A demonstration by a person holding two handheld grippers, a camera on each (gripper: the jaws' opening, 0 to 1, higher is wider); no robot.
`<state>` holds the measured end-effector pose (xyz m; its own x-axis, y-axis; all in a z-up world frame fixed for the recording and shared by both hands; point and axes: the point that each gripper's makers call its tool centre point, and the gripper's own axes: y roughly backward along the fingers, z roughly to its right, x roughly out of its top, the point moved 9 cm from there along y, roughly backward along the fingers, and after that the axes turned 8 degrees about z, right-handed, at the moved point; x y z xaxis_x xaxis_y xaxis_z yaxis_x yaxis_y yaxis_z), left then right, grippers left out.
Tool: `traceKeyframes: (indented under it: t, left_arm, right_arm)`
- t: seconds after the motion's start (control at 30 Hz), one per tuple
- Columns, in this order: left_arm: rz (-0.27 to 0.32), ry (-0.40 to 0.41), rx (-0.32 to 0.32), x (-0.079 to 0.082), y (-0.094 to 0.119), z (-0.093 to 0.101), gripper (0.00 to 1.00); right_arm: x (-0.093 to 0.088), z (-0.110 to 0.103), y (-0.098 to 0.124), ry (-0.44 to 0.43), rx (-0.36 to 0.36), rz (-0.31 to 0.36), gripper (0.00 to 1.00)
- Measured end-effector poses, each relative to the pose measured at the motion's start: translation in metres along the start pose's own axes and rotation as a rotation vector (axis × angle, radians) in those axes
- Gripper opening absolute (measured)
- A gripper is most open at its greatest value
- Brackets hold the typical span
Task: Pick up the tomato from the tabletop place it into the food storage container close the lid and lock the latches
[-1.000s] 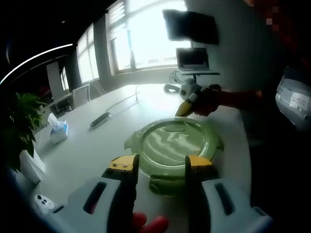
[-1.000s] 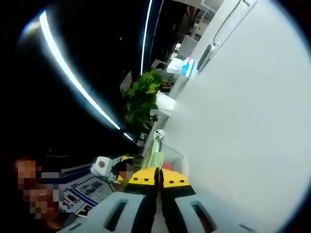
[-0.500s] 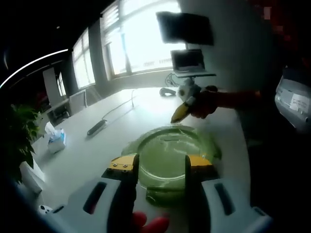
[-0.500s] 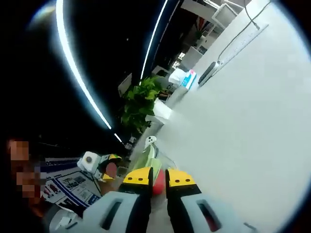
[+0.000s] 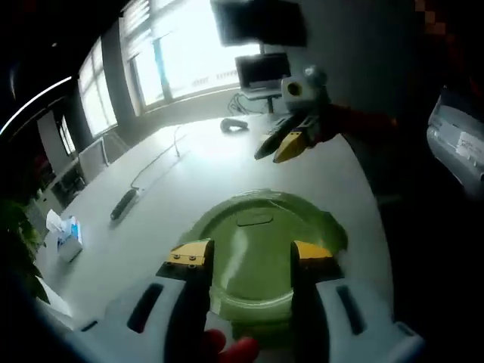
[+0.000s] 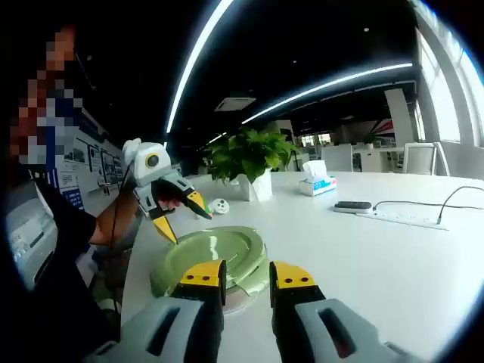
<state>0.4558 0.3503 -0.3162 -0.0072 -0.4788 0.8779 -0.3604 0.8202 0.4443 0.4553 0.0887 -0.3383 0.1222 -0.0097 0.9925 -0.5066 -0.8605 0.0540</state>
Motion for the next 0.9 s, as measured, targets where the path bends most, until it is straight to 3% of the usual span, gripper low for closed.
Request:
traceKeyframes:
  t: [0.2, 0.5, 0.9]
  left_arm:
    - [-0.058, 0.001, -0.057, 0.002, -0.006, -0.003, 0.33]
    - [-0.167, -0.018, -0.118, 0.002, -0.022, -0.006, 0.38]
    - [-0.252, 0.001, -0.161, 0.006, -0.031, -0.011, 0.48]
  right_arm:
    - [0.0, -0.012, 0.004, 0.214, 0.039, -0.108, 0.29]
    - [-0.008, -0.019, 0.004, 0.199, 0.102, -0.128, 0.34]
    - [-0.021, -0.02, 0.007, 0.202, 0.146, -0.161, 0.4]
